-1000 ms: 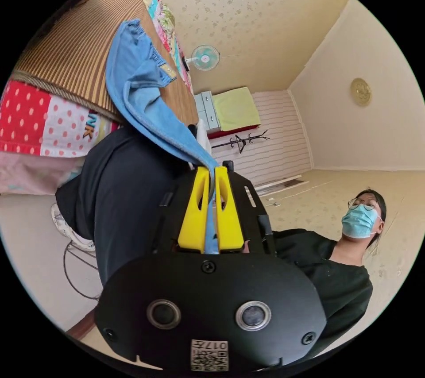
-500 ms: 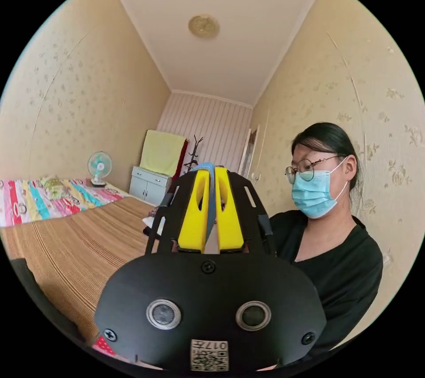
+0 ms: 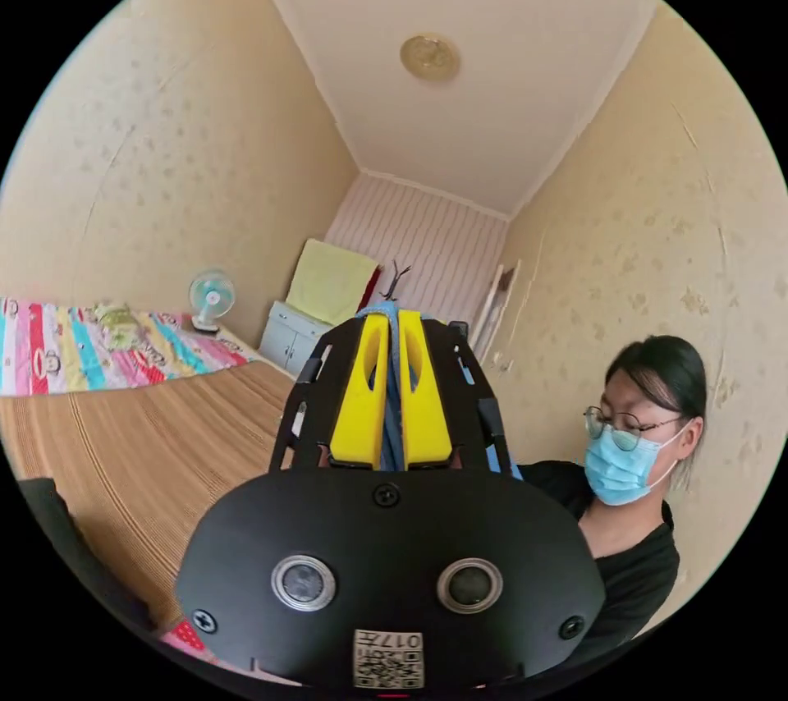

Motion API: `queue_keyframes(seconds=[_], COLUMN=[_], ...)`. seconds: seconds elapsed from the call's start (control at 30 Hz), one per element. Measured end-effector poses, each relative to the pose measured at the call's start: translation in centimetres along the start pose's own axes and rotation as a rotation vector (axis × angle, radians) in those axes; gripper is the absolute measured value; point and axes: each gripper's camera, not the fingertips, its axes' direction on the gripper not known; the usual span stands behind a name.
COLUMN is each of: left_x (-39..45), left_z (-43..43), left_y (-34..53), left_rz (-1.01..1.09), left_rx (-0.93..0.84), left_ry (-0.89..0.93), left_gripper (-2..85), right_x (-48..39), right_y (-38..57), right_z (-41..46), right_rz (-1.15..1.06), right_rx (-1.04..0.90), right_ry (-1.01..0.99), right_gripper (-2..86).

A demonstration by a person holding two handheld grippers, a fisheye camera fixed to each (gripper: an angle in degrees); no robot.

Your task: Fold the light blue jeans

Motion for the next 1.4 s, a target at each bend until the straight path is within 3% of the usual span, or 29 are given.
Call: queue_keyframes(seconds=[0.07,0.13,0.27,0.4,0.6,0.73,0.83,0.97,1.13,1.23,1.4], left_x=[-9.9,-16.1,-24.4,-25.7,-20.7,-18.3,-18.6,-22.0,-32.6,-39.6,-44.8], left_z=[3.3,5.1,6.1,5.9,3.2,0.8,-2.3,-5.4,-2.1,1.3,5.8], left_y=[1.0,3.0,9.1,14.6,28.3,39.3,43.3,42.2,38.0,36.7,34.6], left_rz=[-0.210,-0.304,-0.454,-0.426,-0.419,-0.622,-0.788,-0.844,-0.845,-0.875,-0.934], left_rx=[-0.160,-0.227,-0.263,-0.339,-0.420,-0.558,-0.511,-0.294,-0.245,-0.192,-0.325], left_ry=[-0.163,-0.198,-0.178,-0.176,-0.008,-0.094,-0.104,-0.162,-0.207,-0.099,-0.126], left_gripper=[-0.5,-0.5,-0.4,-0.2,0.6,4.9,10.4,14.3,20.1,24.2,22.7], right_x=[6.8,12.2,21.1,21.5,14.5,10.1,9.8,16.5,27.7,33.2,36.7], right_y=[1.7,4.2,11.7,18.4,31.9,43.5,47.9,46.0,42.5,42.7,44.4], right_z=[5.3,9.0,13.4,14.5,10.9,11.7,12.4,12.4,14.1,19.1,25.2], right_rz=[0.094,0.167,0.350,0.324,0.211,0.241,0.310,0.454,0.641,0.699,0.768], right_rx=[-0.136,-0.202,-0.269,-0.343,-0.422,-0.760,-0.897,-0.776,-0.502,-0.568,-0.683], right_ry=[0.247,0.333,0.290,0.238,-0.068,-0.203,-0.361,-0.142,0.190,0.225,0.123], right_gripper=[1.8,1.8,1.7,1.7,1.8,1.9,2.4,8.1,19.0,24.0,23.9])
